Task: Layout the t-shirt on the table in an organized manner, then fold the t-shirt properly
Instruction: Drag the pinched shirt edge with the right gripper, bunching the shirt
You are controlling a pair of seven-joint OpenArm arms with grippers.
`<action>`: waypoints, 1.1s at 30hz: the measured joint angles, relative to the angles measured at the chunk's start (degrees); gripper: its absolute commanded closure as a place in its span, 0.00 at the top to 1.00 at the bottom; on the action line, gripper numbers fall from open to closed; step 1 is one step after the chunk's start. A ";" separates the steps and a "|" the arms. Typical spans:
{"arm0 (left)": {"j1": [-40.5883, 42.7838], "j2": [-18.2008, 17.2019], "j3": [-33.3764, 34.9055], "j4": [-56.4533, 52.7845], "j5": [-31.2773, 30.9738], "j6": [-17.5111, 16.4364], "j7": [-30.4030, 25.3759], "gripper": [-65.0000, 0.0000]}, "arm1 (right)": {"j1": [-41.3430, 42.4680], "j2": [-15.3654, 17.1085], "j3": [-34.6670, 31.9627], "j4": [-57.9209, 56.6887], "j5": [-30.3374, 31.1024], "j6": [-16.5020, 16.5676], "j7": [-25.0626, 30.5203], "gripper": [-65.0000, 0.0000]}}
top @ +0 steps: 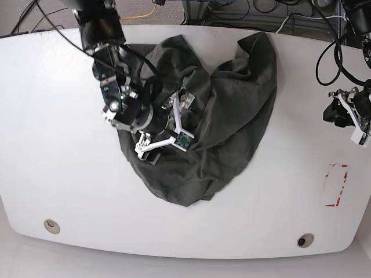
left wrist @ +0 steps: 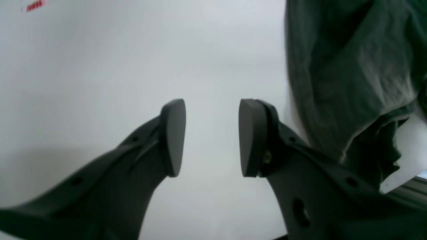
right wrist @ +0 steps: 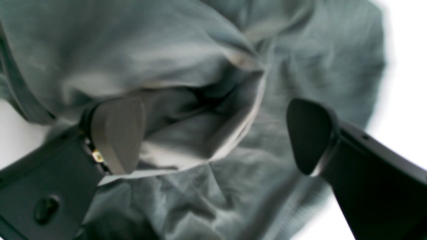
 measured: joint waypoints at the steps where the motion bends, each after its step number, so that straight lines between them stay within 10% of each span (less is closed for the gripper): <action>1: -0.04 0.07 0.00 0.00 -0.13 -0.02 -0.09 0.38 | -1.51 0.02 -0.02 2.75 -0.79 0.00 -0.02 1.00; 20: -0.42 0.46 1.36 -0.17 0.00 0.00 -0.09 0.38 | -14.19 8.72 -10.60 5.31 -3.10 0.63 18.95 0.99; 33: -3.91 2.86 10.73 0.02 -0.04 0.02 -0.13 0.38 | -15.72 7.89 11.61 2.12 -8.22 -1.25 21.51 1.00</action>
